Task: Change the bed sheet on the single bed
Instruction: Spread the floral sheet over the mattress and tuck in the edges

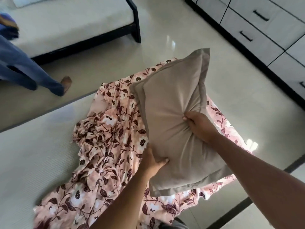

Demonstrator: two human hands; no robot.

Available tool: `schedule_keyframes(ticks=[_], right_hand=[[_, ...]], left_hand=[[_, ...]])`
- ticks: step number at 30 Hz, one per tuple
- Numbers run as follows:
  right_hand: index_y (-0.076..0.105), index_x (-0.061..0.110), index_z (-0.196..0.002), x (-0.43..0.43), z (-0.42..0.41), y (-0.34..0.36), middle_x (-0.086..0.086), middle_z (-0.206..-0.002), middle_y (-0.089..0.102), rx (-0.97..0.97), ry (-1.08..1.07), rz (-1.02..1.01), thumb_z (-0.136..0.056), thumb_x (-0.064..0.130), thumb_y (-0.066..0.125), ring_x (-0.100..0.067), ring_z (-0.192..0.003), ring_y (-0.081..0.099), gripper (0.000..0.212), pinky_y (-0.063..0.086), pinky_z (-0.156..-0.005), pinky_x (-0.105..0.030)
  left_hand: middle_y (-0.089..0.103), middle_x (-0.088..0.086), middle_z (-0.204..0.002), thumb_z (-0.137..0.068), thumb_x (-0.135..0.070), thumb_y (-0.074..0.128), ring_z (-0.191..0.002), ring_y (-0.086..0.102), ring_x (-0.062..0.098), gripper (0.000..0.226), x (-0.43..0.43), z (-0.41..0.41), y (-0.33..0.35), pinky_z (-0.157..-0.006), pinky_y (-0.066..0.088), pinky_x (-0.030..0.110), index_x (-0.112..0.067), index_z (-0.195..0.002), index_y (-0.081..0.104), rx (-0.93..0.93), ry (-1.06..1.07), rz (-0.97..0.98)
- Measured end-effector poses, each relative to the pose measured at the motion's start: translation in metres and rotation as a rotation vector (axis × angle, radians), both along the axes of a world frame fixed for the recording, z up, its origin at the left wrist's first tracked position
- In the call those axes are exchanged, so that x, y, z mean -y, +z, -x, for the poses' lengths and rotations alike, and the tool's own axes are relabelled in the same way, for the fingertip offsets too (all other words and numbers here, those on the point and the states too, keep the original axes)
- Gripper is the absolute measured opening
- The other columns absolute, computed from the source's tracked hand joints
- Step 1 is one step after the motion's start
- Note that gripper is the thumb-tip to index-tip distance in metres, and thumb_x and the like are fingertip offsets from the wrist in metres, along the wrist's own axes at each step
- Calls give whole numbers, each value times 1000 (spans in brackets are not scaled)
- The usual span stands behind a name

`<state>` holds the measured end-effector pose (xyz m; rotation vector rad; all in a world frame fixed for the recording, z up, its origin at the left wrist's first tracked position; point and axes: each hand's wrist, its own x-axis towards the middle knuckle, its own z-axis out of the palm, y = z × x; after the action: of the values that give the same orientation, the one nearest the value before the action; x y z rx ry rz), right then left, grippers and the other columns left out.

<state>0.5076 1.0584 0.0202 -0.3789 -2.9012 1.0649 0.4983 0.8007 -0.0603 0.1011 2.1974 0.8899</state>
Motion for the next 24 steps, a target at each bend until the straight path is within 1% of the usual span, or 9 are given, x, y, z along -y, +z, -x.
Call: schedule_keyframes(ticks=[3,6,8,12,16,18,20,22,24], right_hand=[[68,7,-100,-12,-1,-7,-7,-90,67,-27,-54,-6,-102,19,54,-19,-87,59,19,40,-76,-28],[69,10,-110,-36,-6,-36,-14,-101,67,224,-177,-65,-100,16,56,-32,-99,62,17,38,-78,-29],[63,11,-118,-48,-13,-53,-22,-108,63,437,-260,-146,-99,19,53,-42,-102,63,23,47,-83,-38],[47,21,-142,-46,-17,-73,-26,-121,58,614,-341,-206,-102,40,45,-47,-113,59,45,49,-96,-52],[34,29,-150,-5,-6,-67,-26,-148,42,619,-467,-271,-98,61,41,-45,-140,37,61,30,-110,-59],[36,21,-152,28,-6,-65,-28,-156,31,485,-393,-384,-98,56,46,-45,-146,26,64,26,-113,-61],[44,13,-147,77,-4,-79,-31,-152,36,354,-174,-418,-98,49,44,-48,-139,35,61,35,-107,-62],[50,9,-144,135,2,-98,-30,-150,42,405,68,-348,-99,53,30,-49,-131,46,66,44,-102,-59],[52,9,-143,198,2,-116,-27,-150,44,493,262,-247,-98,60,20,-46,-129,50,75,47,-104,-55]], left_hand=[[26,7,-158,-73,-52,82,-146,29,25,119,-15,4,9,-121,27,37,-22,-161,8,-13,-87,-18],[13,6,-166,-85,-50,73,-152,17,25,107,-19,0,1,-121,20,38,-26,-161,2,24,-203,11],[7,0,-168,-88,-51,68,-154,13,24,101,-16,-5,-2,-123,18,42,-33,-160,0,110,-282,13],[11,-8,-167,-90,-55,64,-152,21,22,93,-4,-14,-6,-123,24,44,-34,-160,7,167,-296,16],[20,-3,-165,-88,-54,67,-149,30,21,92,32,-17,-7,-120,31,38,-30,-159,15,184,-137,1],[30,0,-160,-90,-46,69,-143,38,21,87,65,-18,-10,-115,38,32,-23,-158,21,143,-61,63],[45,5,-145,-90,-36,72,-127,53,19,75,118,-17,-21,-102,51,28,-18,-152,33,110,52,161],[53,5,-127,-86,-31,76,-109,60,14,65,179,-15,-35,-88,58,26,-14,-140,42,102,153,282],[50,13,-137,-83,-34,80,-121,57,25,78,243,-15,-53,-99,53,31,-9,-144,39,102,227,422]])
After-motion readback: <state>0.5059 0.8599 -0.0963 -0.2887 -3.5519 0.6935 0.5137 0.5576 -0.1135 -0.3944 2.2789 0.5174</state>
